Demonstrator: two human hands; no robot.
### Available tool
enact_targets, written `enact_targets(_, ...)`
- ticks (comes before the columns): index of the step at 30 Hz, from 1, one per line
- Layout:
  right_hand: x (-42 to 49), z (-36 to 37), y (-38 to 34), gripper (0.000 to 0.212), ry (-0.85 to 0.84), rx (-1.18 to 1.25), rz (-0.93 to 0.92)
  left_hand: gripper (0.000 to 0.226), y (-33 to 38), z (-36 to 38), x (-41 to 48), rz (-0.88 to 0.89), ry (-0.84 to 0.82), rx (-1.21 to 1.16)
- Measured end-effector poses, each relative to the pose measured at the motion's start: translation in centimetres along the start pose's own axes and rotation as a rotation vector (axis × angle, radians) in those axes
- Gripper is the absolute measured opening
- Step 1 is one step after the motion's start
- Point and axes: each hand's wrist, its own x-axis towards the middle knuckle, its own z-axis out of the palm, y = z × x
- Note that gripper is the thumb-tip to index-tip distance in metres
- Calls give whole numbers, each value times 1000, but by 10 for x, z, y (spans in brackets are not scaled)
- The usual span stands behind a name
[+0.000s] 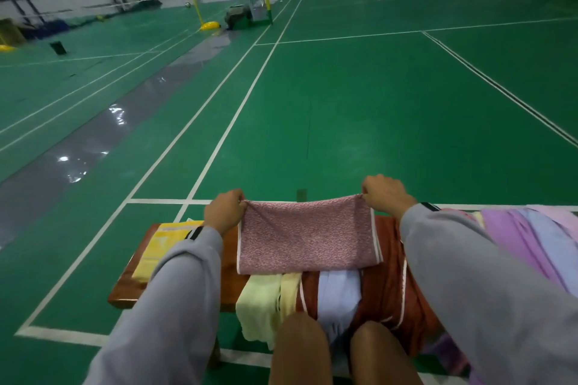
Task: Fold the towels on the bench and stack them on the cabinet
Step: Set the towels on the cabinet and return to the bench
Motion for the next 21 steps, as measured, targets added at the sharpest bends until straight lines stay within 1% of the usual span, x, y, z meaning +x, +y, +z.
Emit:
enact_targets(4, 24, 31, -2, 24, -36, -31, -1, 17, -3, 30, 19, -89, 2, -27)
enact_targets(6, 24, 51, -8, 28, -89, -61, -12, 27, -6, 46, 20, -174, -60, -75)
enact_targets(8, 20, 65, -18, 34, -86, -98, -37, 44, -22, 75, 28, -280, -251, -145)
enact_targets(10, 19, 73, -34, 36, -35, -120, -85, 55, -46, 110, 37, -446, -487, -330)
enact_targets(11, 20, 77, -45, 37, -25, -103, -107, 58, -51, 116, 34, -540, -574, -396)
enact_targets(13, 19, 77, -72, 35, -93, 15, -129, 65, -43, 103, 18, -702, -683, -484)
enact_targets(14, 19, 77, -87, 32, -138, 86, -131, 74, -38, 97, 11, -731, -728, -530)
enact_targets(16, 19, 80, -118, 20, -204, 206, -152, 92, -34, 90, 3, -690, -805, -530)
enact_targets(17, 18, 82, -133, 14, -224, 259, -168, 93, -35, 90, 0, -676, -823, -533)
enact_targets(19, 18, 90, -160, 8, -253, 365, -187, 79, -35, 88, -2, -704, -785, -602)
enact_targets(20, 17, 93, -172, 9, -264, 407, -202, 70, -33, 84, -6, -703, -769, -644)
enact_targets(21, 16, 96, -182, 11, -274, 437, -214, 65, -32, 80, -8, -684, -779, -629)
